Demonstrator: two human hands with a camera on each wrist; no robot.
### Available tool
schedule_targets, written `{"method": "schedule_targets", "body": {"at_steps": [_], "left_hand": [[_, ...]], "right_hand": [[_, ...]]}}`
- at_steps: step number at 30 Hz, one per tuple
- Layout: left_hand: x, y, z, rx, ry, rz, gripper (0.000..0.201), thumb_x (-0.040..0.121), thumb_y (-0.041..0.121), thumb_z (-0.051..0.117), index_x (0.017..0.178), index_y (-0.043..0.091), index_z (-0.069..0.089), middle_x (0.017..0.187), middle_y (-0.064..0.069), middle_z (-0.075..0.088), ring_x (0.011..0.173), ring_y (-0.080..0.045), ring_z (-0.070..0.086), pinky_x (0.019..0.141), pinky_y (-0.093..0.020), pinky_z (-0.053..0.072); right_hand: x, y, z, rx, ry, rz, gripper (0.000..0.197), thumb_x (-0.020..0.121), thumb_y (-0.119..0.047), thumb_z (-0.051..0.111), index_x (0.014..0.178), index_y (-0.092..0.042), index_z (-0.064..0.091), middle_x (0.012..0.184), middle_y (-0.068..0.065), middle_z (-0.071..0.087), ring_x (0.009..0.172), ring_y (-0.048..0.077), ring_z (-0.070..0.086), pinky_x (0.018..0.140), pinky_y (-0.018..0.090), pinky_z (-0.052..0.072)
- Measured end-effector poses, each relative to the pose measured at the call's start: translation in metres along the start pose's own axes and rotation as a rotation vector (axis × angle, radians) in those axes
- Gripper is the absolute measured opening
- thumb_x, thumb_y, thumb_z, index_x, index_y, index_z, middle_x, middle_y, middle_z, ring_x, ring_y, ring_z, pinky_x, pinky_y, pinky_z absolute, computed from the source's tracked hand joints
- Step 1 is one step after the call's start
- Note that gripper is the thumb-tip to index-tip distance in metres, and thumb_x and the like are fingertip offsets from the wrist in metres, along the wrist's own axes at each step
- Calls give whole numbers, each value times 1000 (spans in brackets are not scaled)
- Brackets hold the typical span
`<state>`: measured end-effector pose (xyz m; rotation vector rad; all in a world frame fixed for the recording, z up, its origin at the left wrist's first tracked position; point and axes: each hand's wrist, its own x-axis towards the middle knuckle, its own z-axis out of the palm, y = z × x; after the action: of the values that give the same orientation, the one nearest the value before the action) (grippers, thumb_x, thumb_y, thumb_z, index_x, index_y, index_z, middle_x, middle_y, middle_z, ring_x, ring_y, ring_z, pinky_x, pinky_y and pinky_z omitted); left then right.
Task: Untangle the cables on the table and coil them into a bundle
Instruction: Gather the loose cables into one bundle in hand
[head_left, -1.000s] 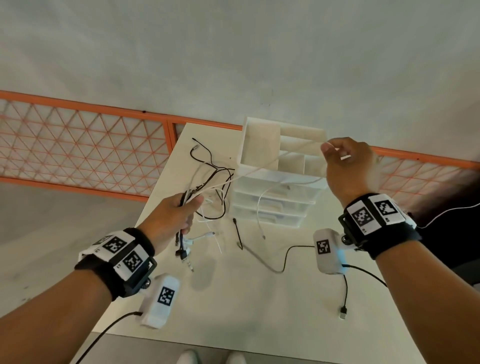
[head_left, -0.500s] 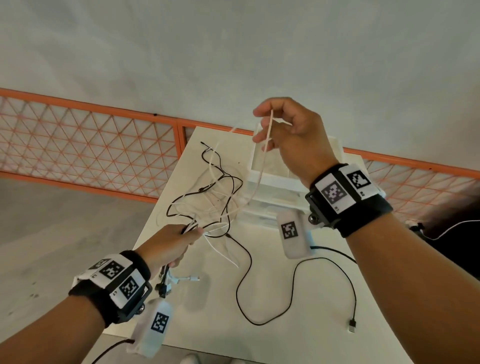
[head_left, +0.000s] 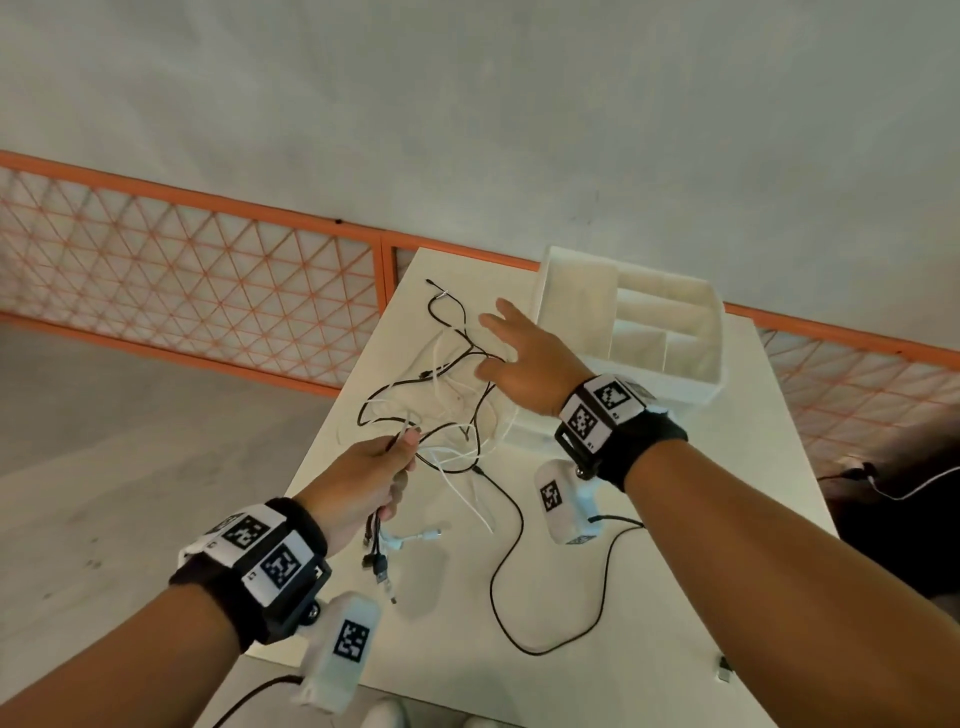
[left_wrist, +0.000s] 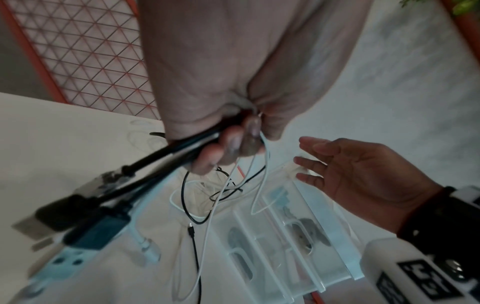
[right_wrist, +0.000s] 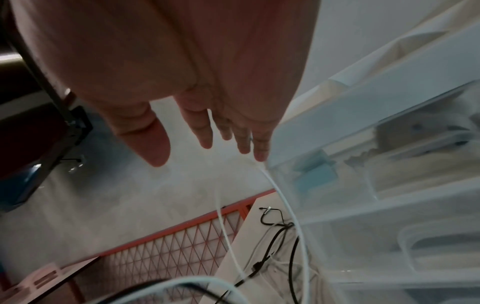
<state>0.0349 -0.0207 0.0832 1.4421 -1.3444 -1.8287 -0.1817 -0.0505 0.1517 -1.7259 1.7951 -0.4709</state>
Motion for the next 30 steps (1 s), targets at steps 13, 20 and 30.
{"method": "schedule_targets", "body": {"at_steps": [13,20,30], "left_hand": [[9,23,18,-253,3,96,24,101,25,53,83,10,51,58,3,28,49,-12,29,54,-29,27],[10,17,31,-201,-25,102,23,102,25,50,86,9,54,59,3,29,48,-11,31,53,-29,29],[9,1,56,-164,-51,46,18,101,20,52,89,8,54,58,2,33,48,-12,33,54,-29,30]], "right_hand": [[-111,151,40,-206,-50,346,23,89,-22,58,104,-30,74,99,-8,72,91,13,67,93,31,53],[-165,239,67,-269,253,853,45,90,-18,57,135,-18,52,135,12,47,116,34,56,92,39,48],[-187,272,74,-134,255,1025,7,83,-9,59,88,-6,55,96,16,59,87,36,58,71,34,47]]}}
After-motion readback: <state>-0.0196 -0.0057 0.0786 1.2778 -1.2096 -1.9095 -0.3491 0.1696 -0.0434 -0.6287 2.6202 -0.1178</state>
